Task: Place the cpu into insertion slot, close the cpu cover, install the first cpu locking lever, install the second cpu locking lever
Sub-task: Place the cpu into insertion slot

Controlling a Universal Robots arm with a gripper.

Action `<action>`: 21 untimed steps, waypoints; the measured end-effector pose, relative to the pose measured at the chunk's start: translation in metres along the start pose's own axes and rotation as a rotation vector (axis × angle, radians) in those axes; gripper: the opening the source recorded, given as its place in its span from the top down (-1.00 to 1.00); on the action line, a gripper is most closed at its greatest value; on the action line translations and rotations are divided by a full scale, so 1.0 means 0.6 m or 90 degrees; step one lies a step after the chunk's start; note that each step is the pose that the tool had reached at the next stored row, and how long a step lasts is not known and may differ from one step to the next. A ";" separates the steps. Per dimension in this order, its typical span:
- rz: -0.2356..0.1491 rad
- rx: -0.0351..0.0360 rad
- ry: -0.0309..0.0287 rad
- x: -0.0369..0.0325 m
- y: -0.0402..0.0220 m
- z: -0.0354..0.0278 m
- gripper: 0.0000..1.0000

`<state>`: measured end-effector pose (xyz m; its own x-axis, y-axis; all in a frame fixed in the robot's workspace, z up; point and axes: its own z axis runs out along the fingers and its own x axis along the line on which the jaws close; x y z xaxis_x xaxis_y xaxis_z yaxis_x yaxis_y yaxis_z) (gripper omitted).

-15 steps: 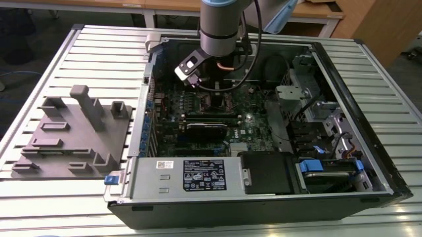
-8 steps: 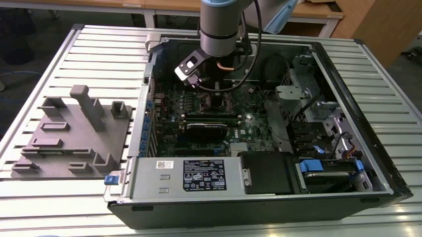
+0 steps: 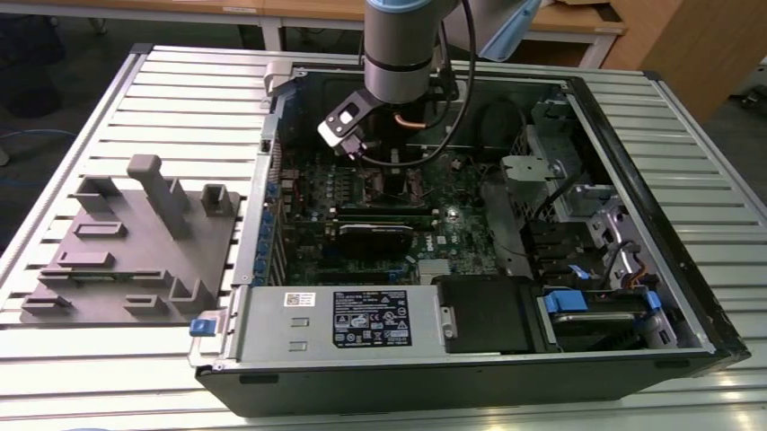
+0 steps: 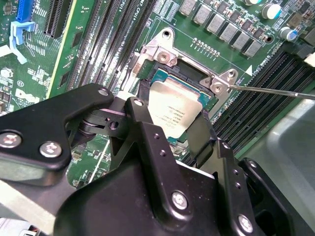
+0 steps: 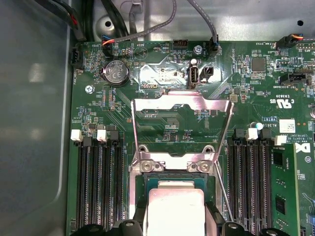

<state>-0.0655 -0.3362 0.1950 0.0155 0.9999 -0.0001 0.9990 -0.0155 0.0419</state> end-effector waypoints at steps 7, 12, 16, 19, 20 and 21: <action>0.000 0.0000 0.0000 0.000 0.000 0.003 -0.08; 0.000 0.0000 0.0000 0.000 0.000 0.004 -0.08; 0.000 -0.0001 0.0000 0.000 0.000 0.004 -0.08; 0.000 -0.0001 0.0000 0.000 0.000 0.004 -0.08; 0.000 0.0000 0.0000 0.000 0.000 0.004 -0.08; 0.000 0.0000 0.0000 0.000 0.000 0.004 -0.08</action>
<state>-0.0655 -0.3359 0.1925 0.0154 0.9999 -0.0001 0.9990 -0.0154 0.0419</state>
